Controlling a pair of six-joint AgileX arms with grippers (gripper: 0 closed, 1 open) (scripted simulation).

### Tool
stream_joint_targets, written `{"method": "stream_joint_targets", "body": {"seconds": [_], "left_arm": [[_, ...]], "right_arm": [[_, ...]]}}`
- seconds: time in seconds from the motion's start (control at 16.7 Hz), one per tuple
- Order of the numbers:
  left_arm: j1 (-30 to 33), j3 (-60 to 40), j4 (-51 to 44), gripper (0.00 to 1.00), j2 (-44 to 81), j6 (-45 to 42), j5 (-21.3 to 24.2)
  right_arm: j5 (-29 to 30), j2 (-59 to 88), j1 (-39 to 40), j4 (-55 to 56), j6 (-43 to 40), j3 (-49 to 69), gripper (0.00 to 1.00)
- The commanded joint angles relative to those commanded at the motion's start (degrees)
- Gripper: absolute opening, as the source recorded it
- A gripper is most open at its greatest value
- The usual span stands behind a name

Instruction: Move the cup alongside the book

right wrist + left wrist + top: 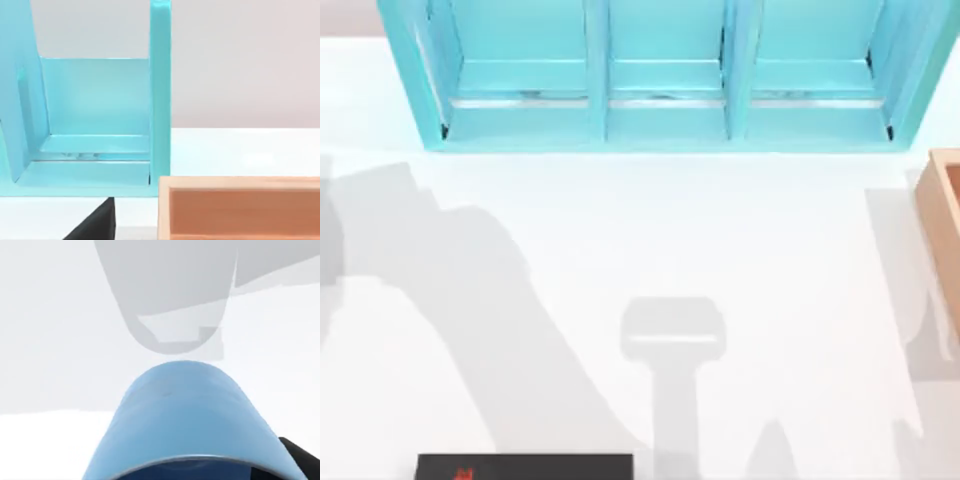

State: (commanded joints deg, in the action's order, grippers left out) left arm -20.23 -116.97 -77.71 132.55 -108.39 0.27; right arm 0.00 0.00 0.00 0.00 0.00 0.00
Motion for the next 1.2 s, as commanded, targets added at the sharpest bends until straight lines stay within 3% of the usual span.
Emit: {"method": "stream_joint_targets", "body": {"seconds": [0.36,0.96,1.2], "left_arm": [[11.53,14.15,-2.03,0.00,-13.79,27.63,-0.22],[37.11,47.47,-1.98,0.00,-50.88,98.70,-1.25],[46.03,60.66,-1.58,0.00,-64.72,122.48,-1.54]], "right_arm": [[0.00,0.00,0.00,0.00,0.00,0.00,1.00],[0.00,0.00,0.00,0.00,0.00,0.00,1.00],[0.00,0.00,0.00,0.00,0.00,0.00,1.00]]}}
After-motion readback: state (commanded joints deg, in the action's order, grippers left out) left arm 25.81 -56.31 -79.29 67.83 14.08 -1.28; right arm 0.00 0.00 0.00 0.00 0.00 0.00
